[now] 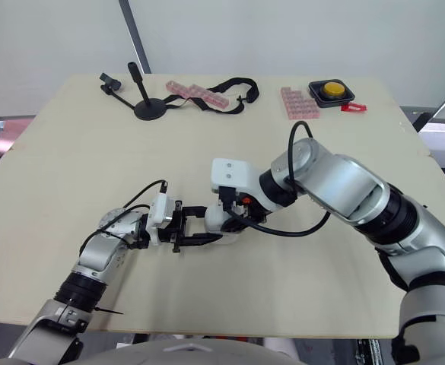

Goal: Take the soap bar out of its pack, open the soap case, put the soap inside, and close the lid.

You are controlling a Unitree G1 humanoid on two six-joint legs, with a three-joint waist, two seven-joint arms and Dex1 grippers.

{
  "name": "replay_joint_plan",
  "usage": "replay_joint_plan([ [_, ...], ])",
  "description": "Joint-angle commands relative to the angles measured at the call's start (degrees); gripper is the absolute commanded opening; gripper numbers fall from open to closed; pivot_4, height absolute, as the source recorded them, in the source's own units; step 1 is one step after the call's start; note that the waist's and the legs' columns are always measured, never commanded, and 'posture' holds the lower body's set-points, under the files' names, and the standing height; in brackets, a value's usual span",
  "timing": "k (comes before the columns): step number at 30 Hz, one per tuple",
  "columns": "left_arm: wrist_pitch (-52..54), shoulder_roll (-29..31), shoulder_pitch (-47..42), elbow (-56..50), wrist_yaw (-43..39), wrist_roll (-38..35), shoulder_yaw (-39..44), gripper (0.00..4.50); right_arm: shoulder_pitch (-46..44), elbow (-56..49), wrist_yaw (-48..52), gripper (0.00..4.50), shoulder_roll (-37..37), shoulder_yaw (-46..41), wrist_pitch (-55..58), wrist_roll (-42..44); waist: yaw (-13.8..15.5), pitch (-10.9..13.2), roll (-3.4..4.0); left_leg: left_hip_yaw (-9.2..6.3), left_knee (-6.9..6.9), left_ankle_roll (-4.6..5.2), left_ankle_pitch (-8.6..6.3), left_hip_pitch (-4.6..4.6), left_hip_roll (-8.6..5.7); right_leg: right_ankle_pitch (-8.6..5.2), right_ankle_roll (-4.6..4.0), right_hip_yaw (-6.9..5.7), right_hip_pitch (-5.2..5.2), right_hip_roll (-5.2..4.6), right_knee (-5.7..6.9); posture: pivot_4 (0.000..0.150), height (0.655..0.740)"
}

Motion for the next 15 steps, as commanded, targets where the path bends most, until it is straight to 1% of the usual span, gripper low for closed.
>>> replay_joint_plan([
  [1,0.3,0.1,-0.5,-0.6,1.1,-0.2,0.8,1.91,-0.6,-1.1,1.9,1.96,-0.5,1.4,0.4,1.5,0.0,0.0,0.0,0.0,0.0,0.0,0.0,0.0,0.0,0.0,0.0,0.0,0.0,0.0,0.0,0.15,0.74],
  [15,0.5,-0.1,-0.9,-0.5,1.1,0.0,0.5,1.91,-0.4,-1.3,1.8,1.96,1.0,0.8,3.0,3.2,0.0,0.0,0.0,0.0,-0.04,0.0,0.0,-0.02,-0.01,0.0,0.0,-0.01,0.0,0.02,-0.05,0.15,0.74],
])
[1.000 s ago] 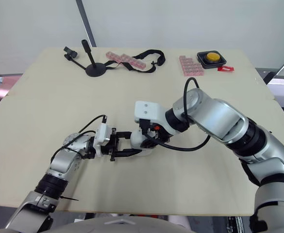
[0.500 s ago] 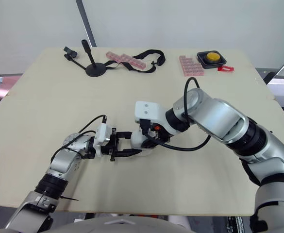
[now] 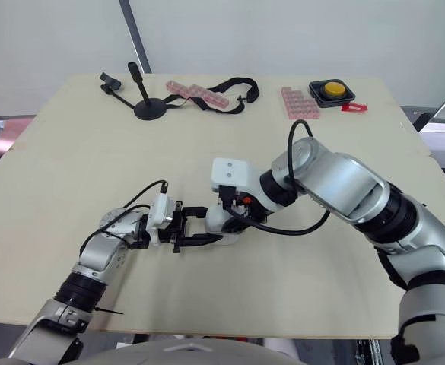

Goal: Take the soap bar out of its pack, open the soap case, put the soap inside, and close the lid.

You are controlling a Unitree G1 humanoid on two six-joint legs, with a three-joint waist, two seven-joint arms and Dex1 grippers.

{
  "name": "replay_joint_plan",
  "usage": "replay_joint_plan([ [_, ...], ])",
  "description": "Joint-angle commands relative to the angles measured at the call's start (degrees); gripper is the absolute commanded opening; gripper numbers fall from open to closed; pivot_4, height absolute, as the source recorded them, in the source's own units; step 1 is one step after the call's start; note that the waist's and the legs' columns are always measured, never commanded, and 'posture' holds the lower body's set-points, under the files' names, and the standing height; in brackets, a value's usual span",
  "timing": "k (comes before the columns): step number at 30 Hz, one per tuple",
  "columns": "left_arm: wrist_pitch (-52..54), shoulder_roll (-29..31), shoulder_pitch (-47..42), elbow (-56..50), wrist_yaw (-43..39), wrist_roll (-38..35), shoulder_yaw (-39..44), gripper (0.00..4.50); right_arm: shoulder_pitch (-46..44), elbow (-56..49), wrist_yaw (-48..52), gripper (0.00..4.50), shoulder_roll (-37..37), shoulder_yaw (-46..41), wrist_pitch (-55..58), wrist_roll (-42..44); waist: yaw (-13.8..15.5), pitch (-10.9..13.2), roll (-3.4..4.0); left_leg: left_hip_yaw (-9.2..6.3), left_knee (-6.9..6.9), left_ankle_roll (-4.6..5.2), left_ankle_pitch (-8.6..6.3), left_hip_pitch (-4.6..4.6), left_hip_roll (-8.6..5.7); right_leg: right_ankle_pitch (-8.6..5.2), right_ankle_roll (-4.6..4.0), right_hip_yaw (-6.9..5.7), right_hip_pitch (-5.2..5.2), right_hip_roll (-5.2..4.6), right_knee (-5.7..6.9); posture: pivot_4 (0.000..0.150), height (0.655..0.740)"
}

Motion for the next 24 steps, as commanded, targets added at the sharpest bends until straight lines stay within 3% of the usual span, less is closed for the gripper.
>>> replay_joint_plan([
  [1,0.5,-0.1,-0.9,-0.3,1.4,0.1,0.7,1.91,0.0,-1.4,1.7,1.96,0.5,1.2,0.7,2.7,0.0,0.0,0.0,0.0,0.0,0.0,0.0,0.0,0.0,0.0,0.0,0.0,0.0,0.0,0.0,0.15,0.74],
  [22,0.0,0.0,-0.7,0.1,1.6,0.5,0.7,1.91,-0.5,-1.3,3.0,1.96,-0.9,1.4,-0.9,2.6,0.0,0.0,0.0,0.0,-0.02,0.0,0.0,0.0,0.0,0.0,0.0,0.0,0.0,-0.01,-0.03,0.15,0.74],
  [24,-0.1,0.0,-0.8,0.2,1.5,0.5,0.7,1.91,-0.2,-1.1,2.9,2.98,-0.6,1.0,-2.0,2.3,0.0,0.0,0.0,0.0,-0.02,0.0,0.0,-0.01,0.0,0.0,0.0,0.0,0.0,0.0,-0.03,0.15,0.74],
])
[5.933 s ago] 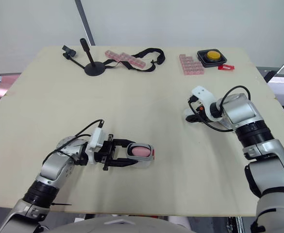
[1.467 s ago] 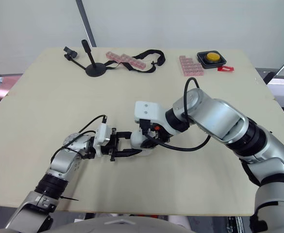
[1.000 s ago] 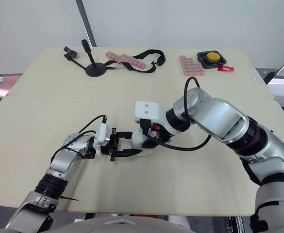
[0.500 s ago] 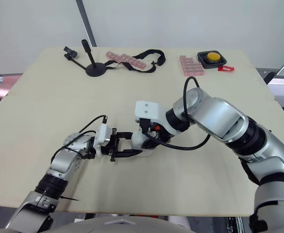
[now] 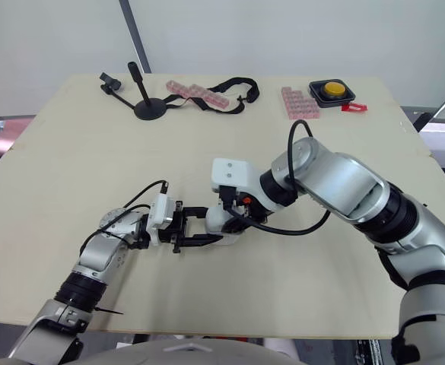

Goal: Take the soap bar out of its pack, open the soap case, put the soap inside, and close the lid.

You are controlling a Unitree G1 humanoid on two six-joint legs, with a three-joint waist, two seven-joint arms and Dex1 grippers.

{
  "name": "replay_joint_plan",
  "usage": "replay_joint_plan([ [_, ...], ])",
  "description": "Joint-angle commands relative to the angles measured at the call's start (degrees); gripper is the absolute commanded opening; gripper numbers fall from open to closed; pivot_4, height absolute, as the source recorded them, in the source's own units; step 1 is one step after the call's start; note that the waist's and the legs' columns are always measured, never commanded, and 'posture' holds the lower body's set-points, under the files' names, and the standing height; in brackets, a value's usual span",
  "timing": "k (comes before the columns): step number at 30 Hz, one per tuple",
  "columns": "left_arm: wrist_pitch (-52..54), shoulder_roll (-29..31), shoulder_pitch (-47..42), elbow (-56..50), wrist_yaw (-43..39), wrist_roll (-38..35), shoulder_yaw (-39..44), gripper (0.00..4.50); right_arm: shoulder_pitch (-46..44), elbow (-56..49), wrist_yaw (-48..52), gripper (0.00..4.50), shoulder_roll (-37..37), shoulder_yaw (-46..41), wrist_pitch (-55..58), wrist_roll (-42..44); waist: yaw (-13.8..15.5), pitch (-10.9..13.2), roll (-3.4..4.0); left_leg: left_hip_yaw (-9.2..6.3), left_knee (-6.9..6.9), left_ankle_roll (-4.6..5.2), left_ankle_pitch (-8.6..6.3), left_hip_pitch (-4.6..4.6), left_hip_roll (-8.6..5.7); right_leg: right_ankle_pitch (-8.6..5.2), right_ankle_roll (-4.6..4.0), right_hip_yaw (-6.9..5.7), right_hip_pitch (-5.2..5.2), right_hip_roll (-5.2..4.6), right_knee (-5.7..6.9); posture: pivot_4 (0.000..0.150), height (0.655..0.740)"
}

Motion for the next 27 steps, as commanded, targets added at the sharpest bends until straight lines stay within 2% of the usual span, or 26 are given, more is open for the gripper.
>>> replay_joint_plan([
  [1,0.1,0.0,-0.8,0.3,1.5,0.4,0.7,1.91,-0.1,-1.4,2.5,3.27,-0.2,0.6,-1.0,2.0,0.0,0.0,0.0,0.0,0.0,0.0,0.0,0.0,0.0,0.0,0.0,0.0,0.0,0.0,0.0,0.15,0.74],
  [3,0.1,0.0,-0.8,0.3,1.5,0.4,0.7,1.91,-0.1,-1.4,2.7,4.03,-0.4,0.7,-1.4,1.7,0.0,0.0,0.0,0.0,0.0,0.0,0.0,0.0,0.0,0.0,0.0,0.0,0.0,0.0,0.0,0.15,0.74],
  [4,0.1,0.0,-0.8,0.3,1.5,0.4,0.7,1.91,-0.1,-1.4,2.7,4.17,-0.4,0.7,-1.5,1.6,0.0,0.0,0.0,0.0,0.0,0.0,0.0,0.0,0.0,0.0,0.0,0.0,0.0,0.0,0.0,0.15,0.74],
  [27,0.4,0.1,-0.5,0.0,1.3,0.0,0.4,1.91,-0.3,4.0,2.3,4.17,-1.8,-1.2,-4.8,-0.4,-0.1,0.0,0.0,0.0,0.0,0.0,0.0,-0.01,0.0,0.0,0.0,0.0,-0.01,0.03,0.0,0.15,0.74],
])
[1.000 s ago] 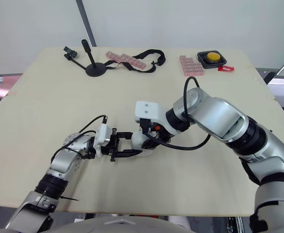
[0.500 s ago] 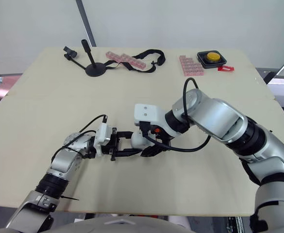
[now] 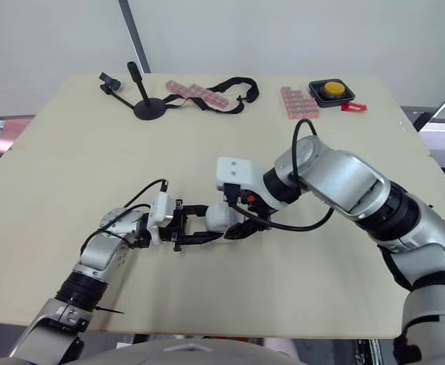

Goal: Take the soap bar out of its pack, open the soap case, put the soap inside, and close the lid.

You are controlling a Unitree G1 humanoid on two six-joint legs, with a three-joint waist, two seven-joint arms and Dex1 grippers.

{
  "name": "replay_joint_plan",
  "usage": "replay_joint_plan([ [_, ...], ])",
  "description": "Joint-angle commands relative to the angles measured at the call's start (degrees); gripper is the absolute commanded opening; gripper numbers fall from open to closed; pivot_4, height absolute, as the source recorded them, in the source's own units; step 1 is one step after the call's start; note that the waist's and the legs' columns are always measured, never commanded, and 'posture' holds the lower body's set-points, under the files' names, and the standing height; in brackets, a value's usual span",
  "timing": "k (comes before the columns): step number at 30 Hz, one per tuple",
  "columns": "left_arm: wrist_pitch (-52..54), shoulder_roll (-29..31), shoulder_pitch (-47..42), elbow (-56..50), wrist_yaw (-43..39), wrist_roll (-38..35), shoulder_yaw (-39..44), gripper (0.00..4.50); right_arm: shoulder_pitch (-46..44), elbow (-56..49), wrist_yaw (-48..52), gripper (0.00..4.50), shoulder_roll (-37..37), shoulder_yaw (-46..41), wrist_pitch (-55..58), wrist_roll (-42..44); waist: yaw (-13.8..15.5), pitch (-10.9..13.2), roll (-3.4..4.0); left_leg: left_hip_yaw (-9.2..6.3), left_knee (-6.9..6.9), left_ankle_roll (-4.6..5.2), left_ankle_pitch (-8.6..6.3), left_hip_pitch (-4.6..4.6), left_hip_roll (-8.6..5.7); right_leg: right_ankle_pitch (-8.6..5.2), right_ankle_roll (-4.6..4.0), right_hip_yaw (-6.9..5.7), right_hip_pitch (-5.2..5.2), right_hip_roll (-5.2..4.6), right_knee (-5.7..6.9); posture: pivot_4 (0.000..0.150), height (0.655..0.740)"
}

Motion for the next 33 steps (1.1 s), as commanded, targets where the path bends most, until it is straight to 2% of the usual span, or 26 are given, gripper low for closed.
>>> replay_joint_plan([
  [1,0.3,0.3,-0.2,-0.5,0.4,0.1,0.3,1.91,-0.4,0.9,0.2,4.17,-0.5,-2.1,-1.4,-0.4,0.0,0.0,0.0,0.0,0.0,0.0,0.0,0.0,0.0,0.0,0.0,0.0,0.0,0.0,0.0,0.15,0.74],
  [14,0.3,0.9,-0.5,-0.1,0.0,0.1,0.4,1.91,0.0,-1.7,2.8,4.17,-5.6,-5.7,-0.1,2.3,-0.1,0.0,0.0,0.0,-0.02,0.0,0.0,-0.01,0.01,0.0,0.0,0.01,0.0,0.01,-0.02,0.15,0.74],
  [17,0.4,0.7,-1.0,0.2,0.0,0.0,0.4,1.91,2.0,-2.8,3.3,4.17,-9.2,-7.8,0.1,2.8,0.1,0.0,0.0,0.0,-0.02,0.0,0.0,-0.02,0.01,0.0,0.0,0.0,0.0,0.02,-0.03,0.15,0.74],
  [21,0.2,0.7,-1.1,0.3,0.0,0.0,0.5,1.91,6.8,-2.0,5.2,4.17,-14.7,-12.8,1.0,5.8,0.4,0.0,-0.01,0.0,-0.02,0.0,0.0,-0.05,0.0,0.0,0.0,0.02,0.01,0.02,-0.1,0.15,0.74],
  [24,0.6,0.8,-1.1,0.0,0.1,-0.3,0.7,1.91,11.7,1.3,8.0,4.17,-18.5,-15.8,-4.5,5.2,0.4,0.0,-0.01,0.0,-0.04,0.0,-0.01,-0.06,0.01,0.0,0.0,0.02,0.02,0.03,-0.12,0.15,0.74],
  [29,0.1,1.1,-1.0,0.3,-0.3,-0.4,1.0,1.91,25.0,11.4,12.5,4.17,-17.1,-26.3,-18.1,6.8,0.3,0.0,-0.02,-0.02,-0.06,0.0,-0.01,-0.1,0.02,0.0,0.0,-0.02,0.03,-0.19,-0.21,0.15,0.74],
  [33,-0.8,0.9,-0.7,0.8,-0.8,-0.7,1.3,1.91,31.9,12.6,12.5,3.0,-13.1,-31.4,-25.0,8.2,-0.1,0.0,-0.01,-0.02,-0.06,0.01,-0.01,-0.15,0.01,0.0,0.0,-0.01,0.02,-0.01,-0.26,0.15,0.74],
])
